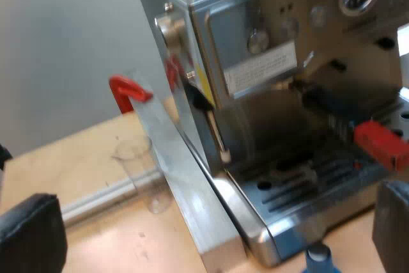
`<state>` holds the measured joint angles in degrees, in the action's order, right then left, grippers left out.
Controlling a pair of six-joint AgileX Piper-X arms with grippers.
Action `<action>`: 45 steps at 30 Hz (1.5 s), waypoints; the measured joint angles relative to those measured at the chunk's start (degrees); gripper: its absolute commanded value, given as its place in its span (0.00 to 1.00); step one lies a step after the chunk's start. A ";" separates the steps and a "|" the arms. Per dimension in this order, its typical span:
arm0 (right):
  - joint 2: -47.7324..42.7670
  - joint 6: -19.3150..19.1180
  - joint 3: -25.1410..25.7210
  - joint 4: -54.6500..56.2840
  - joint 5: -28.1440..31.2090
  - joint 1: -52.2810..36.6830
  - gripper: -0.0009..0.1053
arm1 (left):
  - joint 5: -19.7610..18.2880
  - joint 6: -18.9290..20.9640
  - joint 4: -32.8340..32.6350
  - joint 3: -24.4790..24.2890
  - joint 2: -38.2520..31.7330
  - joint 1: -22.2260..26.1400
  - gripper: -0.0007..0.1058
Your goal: Put the handle in the coffee machine
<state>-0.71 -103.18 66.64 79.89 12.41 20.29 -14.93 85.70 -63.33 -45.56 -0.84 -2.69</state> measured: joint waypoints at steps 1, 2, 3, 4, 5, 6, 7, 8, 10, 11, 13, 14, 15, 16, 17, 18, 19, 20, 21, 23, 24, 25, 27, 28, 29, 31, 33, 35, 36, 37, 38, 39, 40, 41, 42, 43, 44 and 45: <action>0.00 0.00 0.00 0.00 -0.41 0.00 0.68 | 0.00 0.02 -0.57 1.67 0.00 0.00 0.99; 0.00 0.00 0.00 0.00 -0.57 0.00 0.68 | 0.00 0.02 -0.33 2.67 0.00 0.00 0.99; 0.00 0.00 -0.16 0.00 -0.55 0.00 0.68 | 0.00 0.02 0.02 3.25 0.00 0.00 0.99; 0.00 0.15 -0.46 -0.17 -0.67 0.00 0.68 | 0.00 0.02 0.89 4.33 0.00 0.00 0.99; 0.00 0.32 -1.14 -0.57 -0.67 0.00 0.68 | 0.00 0.22 1.86 5.43 0.00 0.00 0.99; 0.00 0.30 -1.45 -0.85 -0.67 0.00 0.68 | 0.00 0.68 2.14 5.89 0.00 0.00 0.99; 0.00 0.30 -2.45 -1.52 -0.67 0.00 0.68 | 0.00 1.53 2.96 6.62 0.00 0.00 0.99; 0.00 0.79 -4.07 -2.66 -0.67 0.00 0.68 | 0.00 2.11 3.74 7.56 0.00 0.00 0.99; 0.00 1.93 -6.36 -4.57 -0.79 0.00 0.68 | 0.00 2.32 4.01 8.88 0.10 0.00 0.99; 0.00 2.22 -7.83 -5.62 -0.79 0.00 0.68 | 0.00 2.28 3.99 9.64 0.10 0.00 0.99; 0.16 2.97 -10.61 -7.37 -0.96 0.00 0.68 | 0.00 2.38 3.82 10.54 0.10 0.00 0.99; 0.14 2.97 -12.29 -8.88 -1.47 0.00 0.68 | 0.00 2.35 3.67 11.19 0.10 0.00 0.99; 0.14 2.97 -13.40 -9.79 -1.91 0.00 0.68 | 0.00 2.46 3.65 11.52 0.10 0.00 0.99; 0.14 2.97 -14.51 -10.58 -2.28 0.00 0.68 | 0.00 2.41 3.54 11.72 0.10 0.00 0.99; 0.14 2.97 -15.88 -11.35 -2.79 0.00 0.68 | 0.00 2.41 3.51 12.22 0.10 0.00 0.99; 0.30 3.15 -18.12 -12.40 -3.90 0.00 0.68 | 0.00 2.52 3.51 12.68 0.10 0.00 0.99; 0.29 3.16 -18.76 -12.65 -4.31 0.00 0.68 | 0.00 2.50 3.51 12.72 0.10 0.00 0.99; 0.29 3.14 -19.52 -13.41 -4.58 0.00 0.68 | 0.00 2.50 3.51 12.88 0.10 0.00 0.99; 0.29 3.14 -19.64 -13.53 -4.66 0.00 0.68 | 0.00 2.50 3.51 12.92 0.10 0.00 0.99; 0.29 3.26 -21.04 -14.99 -5.71 0.00 0.68 | 0.00 2.63 3.52 13.61 0.10 0.00 0.99; 0.29 3.26 -21.29 -15.13 -5.77 0.00 0.68 | 0.00 2.63 3.58 13.77 0.10 0.00 0.99; 0.29 3.36 -22.06 -15.50 -6.26 0.00 0.68 | 0.00 2.62 3.36 14.33 0.10 0.00 0.99; 0.29 3.33 -23.92 -17.81 -7.19 0.00 0.68 | 0.00 2.62 2.94 14.84 0.10 0.00 0.99; 0.12 3.33 -25.66 -19.34 -7.47 0.00 0.68 | 0.00 2.62 2.93 15.00 0.10 0.00 0.99; 0.10 3.33 -26.13 -19.34 -7.53 0.00 0.68 | 0.00 2.62 2.93 15.19 0.10 0.00 0.99; 0.39 3.33 -31.27 -20.41 -8.25 0.00 0.68 | 0.00 2.62 2.93 15.23 0.10 0.00 0.99; 0.39 3.40 -33.67 -20.24 -8.28 0.00 0.68 | 0.00 2.62 2.49 15.20 0.10 0.00 0.99; 0.39 3.40 -34.60 -20.54 -8.28 0.00 0.68 | 0.00 2.62 2.51 15.20 0.10 0.00 0.99; 0.39 3.40 -35.03 -20.66 -8.28 0.00 0.68 | 0.00 2.62 2.51 15.20 0.10 0.00 0.99; 0.39 3.40 -35.54 -20.64 -8.28 0.00 0.68 | 0.00 2.62 2.51 15.20 0.10 0.00 0.99; 0.39 3.40 -36.13 -20.64 -8.28 0.00 0.68 | 0.00 2.62 2.51 15.20 0.10 0.00 0.99; 0.39 3.40 -36.30 -20.64 -8.28 0.00 0.68 | 0.00 2.62 2.51 15.20 0.10 0.00 0.99; 0.39 3.40 -36.71 -20.54 -8.28 0.00 0.68 | 0.00 2.62 2.51 15.20 0.10 0.00 0.99; 0.39 3.40 -37.01 -20.59 -8.28 0.00 0.68 | 0.00 2.62 2.51 15.20 0.10 0.00 0.99; 0.39 3.40 -37.03 -20.59 -8.28 0.00 0.68 | 0.00 2.62 2.51 15.20 0.10 0.00 0.99; 0.39 3.40 -36.99 -20.59 -8.28 0.00 0.68 | 0.00 2.62 2.51 15.20 0.10 0.00 0.99; 0.39 3.40 -36.99 -20.59 -8.28 0.00 0.68 | 0.00 2.62 2.51 15.20 0.10 0.00 0.99; 0.39 3.40 -36.99 -20.59 -8.28 0.00 0.68 | 0.00 2.62 2.51 15.20 0.10 0.00 0.99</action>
<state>-0.32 -99.78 29.65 59.31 4.13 20.29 -14.93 88.33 -60.82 -30.37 -0.74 -2.69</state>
